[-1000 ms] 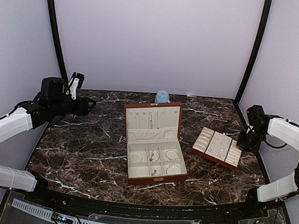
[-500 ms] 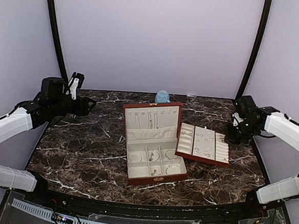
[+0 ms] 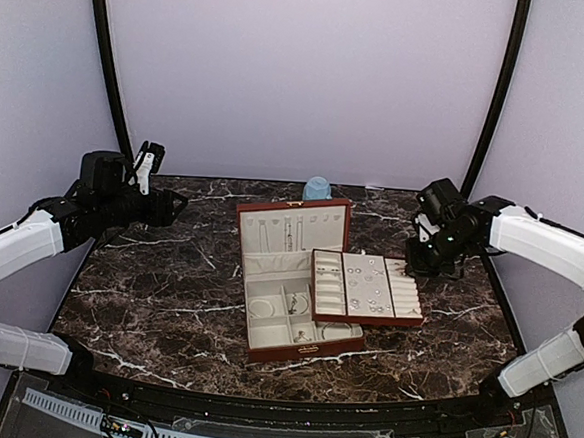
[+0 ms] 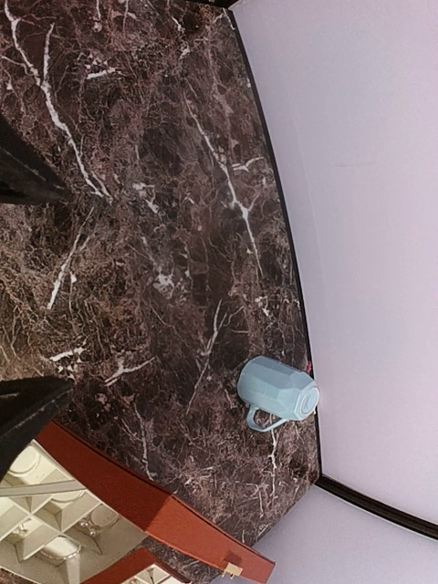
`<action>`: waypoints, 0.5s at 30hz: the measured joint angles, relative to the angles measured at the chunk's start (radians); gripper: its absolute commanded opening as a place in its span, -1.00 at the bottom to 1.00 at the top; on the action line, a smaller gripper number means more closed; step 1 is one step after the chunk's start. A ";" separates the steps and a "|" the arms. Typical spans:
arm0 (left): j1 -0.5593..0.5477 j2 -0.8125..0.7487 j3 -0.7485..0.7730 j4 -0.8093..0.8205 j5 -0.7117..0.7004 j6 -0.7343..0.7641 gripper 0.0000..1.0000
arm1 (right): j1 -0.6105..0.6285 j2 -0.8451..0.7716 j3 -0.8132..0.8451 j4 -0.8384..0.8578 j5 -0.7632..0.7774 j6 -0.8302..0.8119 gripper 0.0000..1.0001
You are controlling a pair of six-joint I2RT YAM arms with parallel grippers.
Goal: Organize the mixed jewelry
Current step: Place the compartment layer in the jewelry box.
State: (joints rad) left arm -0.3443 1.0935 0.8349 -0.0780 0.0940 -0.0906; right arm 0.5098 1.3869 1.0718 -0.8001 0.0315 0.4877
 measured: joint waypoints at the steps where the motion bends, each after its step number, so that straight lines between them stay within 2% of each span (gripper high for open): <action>1: 0.000 0.000 0.000 0.000 0.000 0.000 0.34 | 0.011 0.013 0.009 -0.002 0.011 0.006 -1.00; 15: 0.000 0.000 0.000 0.000 0.000 0.000 0.34 | 0.202 0.284 0.222 0.005 0.110 0.071 -1.00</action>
State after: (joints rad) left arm -0.3443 1.0935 0.8349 -0.0780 0.0940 -0.0902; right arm 0.7116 1.6707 1.2942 -0.7948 0.1417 0.5587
